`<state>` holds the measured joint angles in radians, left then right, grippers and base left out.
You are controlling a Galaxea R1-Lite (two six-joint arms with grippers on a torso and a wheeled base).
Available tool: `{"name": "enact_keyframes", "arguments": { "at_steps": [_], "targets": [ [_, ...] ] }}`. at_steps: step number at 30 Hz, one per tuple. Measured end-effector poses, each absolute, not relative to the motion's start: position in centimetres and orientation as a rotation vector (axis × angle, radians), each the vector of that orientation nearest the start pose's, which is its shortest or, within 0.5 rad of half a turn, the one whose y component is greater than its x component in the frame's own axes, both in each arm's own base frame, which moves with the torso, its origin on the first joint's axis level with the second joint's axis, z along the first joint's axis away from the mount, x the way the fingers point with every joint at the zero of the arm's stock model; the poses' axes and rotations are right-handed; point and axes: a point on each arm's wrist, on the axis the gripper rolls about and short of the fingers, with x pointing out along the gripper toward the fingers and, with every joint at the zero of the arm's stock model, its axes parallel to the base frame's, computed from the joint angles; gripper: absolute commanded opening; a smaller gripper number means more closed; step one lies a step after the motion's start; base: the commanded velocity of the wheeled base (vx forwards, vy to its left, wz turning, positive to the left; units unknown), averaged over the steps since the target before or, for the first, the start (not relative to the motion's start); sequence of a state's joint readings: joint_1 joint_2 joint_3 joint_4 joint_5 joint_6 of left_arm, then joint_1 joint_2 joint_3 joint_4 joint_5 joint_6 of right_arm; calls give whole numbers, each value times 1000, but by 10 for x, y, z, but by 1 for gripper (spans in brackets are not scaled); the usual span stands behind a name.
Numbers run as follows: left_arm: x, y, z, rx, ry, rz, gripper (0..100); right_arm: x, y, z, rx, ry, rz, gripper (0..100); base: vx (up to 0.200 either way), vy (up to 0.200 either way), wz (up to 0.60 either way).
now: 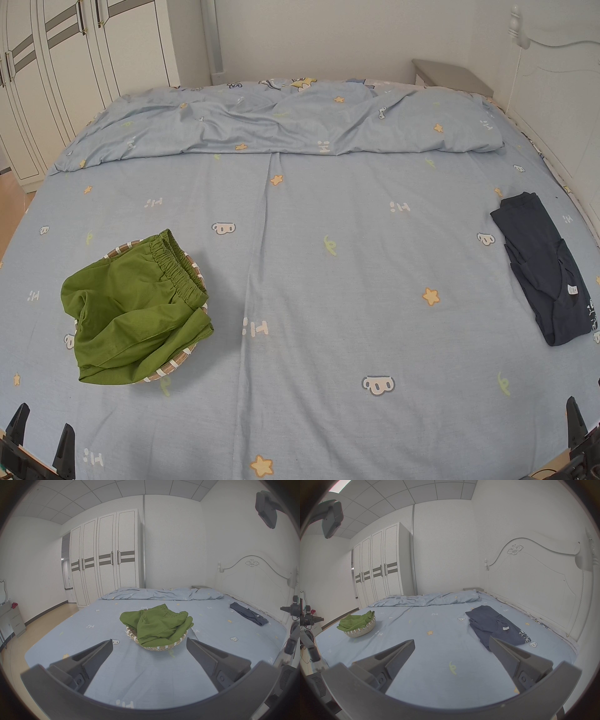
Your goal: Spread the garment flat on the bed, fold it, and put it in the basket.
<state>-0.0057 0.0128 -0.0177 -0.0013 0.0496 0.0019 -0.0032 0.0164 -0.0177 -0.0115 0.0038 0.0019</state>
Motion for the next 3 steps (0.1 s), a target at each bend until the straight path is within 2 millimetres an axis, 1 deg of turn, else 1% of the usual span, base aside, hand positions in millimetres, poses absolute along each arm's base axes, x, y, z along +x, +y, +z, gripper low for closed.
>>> {"name": "enact_keyframes", "arguments": {
  "at_steps": [3],
  "targets": [
    [-23, 1, 81, 2, -6, 44, 100, -23, 0, 82, 2, -14, 0, 100, 0, 0, 0]
  ]
}}
